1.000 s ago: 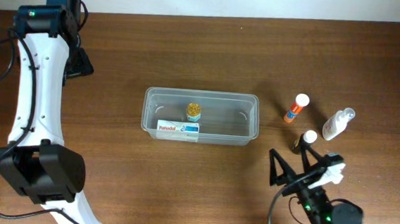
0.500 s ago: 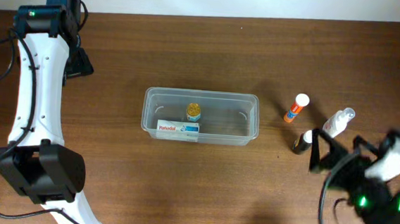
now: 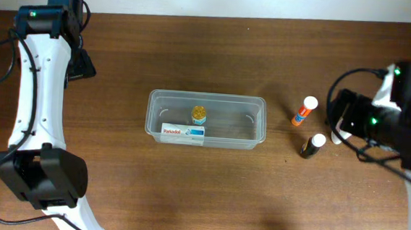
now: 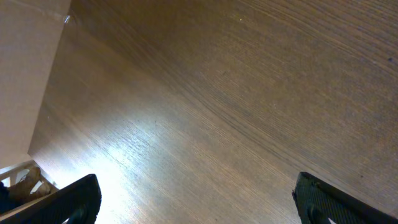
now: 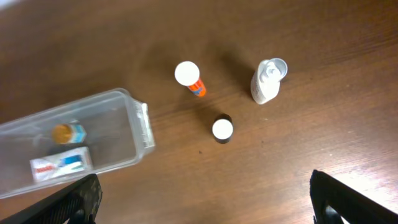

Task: Pack container
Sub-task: 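Raise the right arm and move the right gripper over the black-capped bottle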

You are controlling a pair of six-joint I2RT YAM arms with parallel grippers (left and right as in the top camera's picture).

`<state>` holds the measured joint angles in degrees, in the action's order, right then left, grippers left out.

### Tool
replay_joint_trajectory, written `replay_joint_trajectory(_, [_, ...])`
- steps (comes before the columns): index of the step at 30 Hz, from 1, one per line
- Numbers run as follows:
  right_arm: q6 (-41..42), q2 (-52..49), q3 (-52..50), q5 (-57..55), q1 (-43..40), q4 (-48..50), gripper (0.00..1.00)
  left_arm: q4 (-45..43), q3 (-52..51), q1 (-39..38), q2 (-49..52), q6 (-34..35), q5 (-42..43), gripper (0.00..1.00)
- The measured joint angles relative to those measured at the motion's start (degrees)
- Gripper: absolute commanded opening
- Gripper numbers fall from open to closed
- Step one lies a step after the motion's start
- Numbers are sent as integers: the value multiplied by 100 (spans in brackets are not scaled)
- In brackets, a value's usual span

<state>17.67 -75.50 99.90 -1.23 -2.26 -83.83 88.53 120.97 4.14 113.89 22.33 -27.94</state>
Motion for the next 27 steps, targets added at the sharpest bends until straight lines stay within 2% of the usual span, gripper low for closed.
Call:
replay_joint_trajectory(10, [-319,-1292,20,-26,0,-579,99,0,0,0,0,0,2,99])
replay_joint_trajectory(15, [-350,-1965,20,-26,0,-656,95,0,0,0,0,0,0,99])
replay_joint_trajectory(22, [-356,-2253,-48,-26,0,-621,95,0,0,2,0,0,0,99])
replay_joint_trajectory(27, [-380,-2253,-503,-28,0,-345,92,-2,0,2,0,0,0,99])
